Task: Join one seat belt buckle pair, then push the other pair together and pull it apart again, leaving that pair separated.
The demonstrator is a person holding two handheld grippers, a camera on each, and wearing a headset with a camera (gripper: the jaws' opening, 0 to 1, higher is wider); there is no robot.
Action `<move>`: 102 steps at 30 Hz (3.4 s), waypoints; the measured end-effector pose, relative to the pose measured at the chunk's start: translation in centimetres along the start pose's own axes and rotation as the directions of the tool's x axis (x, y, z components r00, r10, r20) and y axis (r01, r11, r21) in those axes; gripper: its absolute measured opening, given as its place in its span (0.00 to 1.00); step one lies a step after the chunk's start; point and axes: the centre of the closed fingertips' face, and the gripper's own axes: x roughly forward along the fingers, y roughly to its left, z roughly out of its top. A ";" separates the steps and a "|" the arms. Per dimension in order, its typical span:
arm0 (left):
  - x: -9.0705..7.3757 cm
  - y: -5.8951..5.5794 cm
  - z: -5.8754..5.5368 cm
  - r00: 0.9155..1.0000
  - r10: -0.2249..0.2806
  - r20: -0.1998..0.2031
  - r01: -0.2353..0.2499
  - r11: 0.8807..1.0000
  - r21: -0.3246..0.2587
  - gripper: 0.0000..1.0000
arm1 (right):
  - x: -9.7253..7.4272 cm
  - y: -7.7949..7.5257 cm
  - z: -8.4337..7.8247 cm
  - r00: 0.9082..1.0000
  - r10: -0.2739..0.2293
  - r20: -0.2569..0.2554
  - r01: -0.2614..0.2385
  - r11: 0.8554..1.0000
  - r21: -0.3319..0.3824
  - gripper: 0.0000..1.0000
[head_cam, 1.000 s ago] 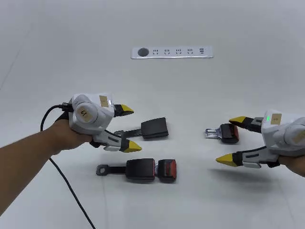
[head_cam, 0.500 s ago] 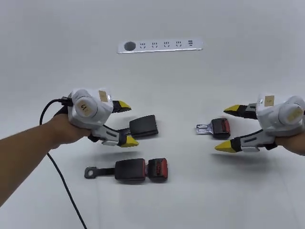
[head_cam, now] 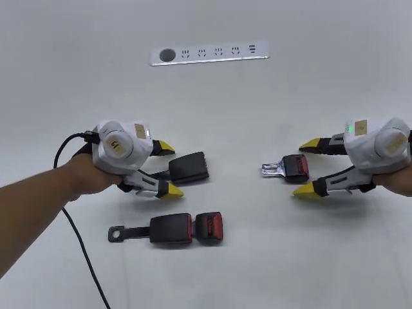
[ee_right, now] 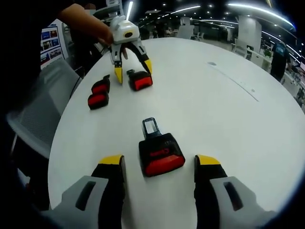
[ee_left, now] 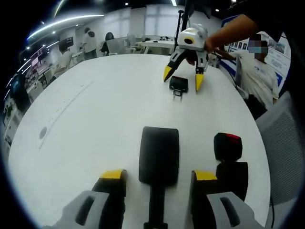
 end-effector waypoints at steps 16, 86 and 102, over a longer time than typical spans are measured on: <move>0.0 0.6 0.3 0.999 -0.033 -0.017 0.035 0.995 0.094 0.33 | -0.3 0.3 0.3 0.999 0.032 -0.020 -0.033 0.998 -0.052 0.36; 0.8 0.3 -0.4 0.994 -0.099 -0.040 0.104 0.985 0.138 0.32 | 8.6 1.8 7.4 0.994 0.053 0.093 -0.049 0.998 -0.041 0.34; 0.9 0.1 -0.1 0.992 -0.093 -0.086 0.106 0.982 0.158 0.32 | 9.8 2.5 8.2 0.995 0.058 0.080 -0.054 0.997 -0.051 0.34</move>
